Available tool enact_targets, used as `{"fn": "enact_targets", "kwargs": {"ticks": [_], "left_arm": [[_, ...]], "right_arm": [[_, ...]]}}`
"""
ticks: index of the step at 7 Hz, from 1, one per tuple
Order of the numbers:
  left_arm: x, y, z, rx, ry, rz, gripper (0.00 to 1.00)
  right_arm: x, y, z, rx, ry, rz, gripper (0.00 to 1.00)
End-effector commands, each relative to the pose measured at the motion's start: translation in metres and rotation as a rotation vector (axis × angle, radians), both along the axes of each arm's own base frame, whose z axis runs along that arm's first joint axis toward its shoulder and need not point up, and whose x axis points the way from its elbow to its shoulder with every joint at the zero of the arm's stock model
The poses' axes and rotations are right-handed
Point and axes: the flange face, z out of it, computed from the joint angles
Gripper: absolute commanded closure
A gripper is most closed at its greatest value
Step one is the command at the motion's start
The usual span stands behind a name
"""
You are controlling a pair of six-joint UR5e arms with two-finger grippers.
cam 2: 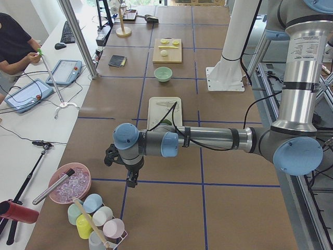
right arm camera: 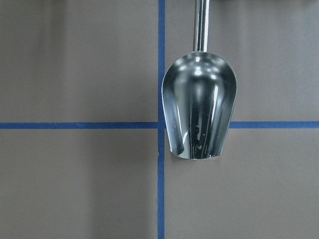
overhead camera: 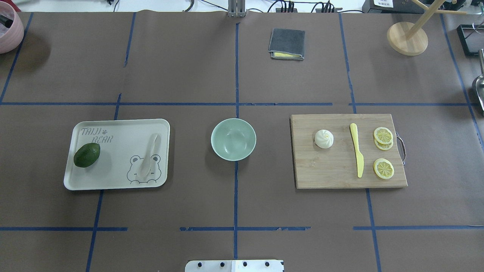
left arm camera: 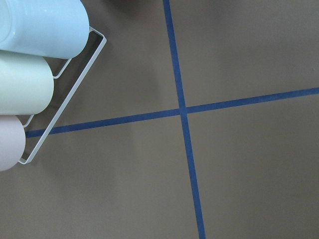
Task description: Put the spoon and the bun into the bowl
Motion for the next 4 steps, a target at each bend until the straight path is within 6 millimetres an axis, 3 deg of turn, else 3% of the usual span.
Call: {"fn": "enact_targets", "kwargs": {"ticks": [1, 2, 3, 4], "left_arm": [[0.000, 0.001, -0.003, 0.008, 0.003, 0.000, 0.00], [0.001, -0.003, -0.010, 0.026, 0.004, 0.003, 0.00], [0.001, -0.010, -0.050, 0.103, 0.002, 0.001, 0.00], [0.007, -0.018, -0.088, 0.180, 0.006, 0.012, 0.00]], "right_arm": [[0.000, -0.003, -0.004, 0.004, -0.004, 0.005, 0.00], [-0.001, -0.003, -0.006, 0.006, -0.004, 0.004, 0.00], [-0.004, -0.008, -0.017, 0.030, -0.003, -0.002, 0.00], [-0.024, -0.024, -0.035, 0.065, -0.004, -0.040, 0.00]]}}
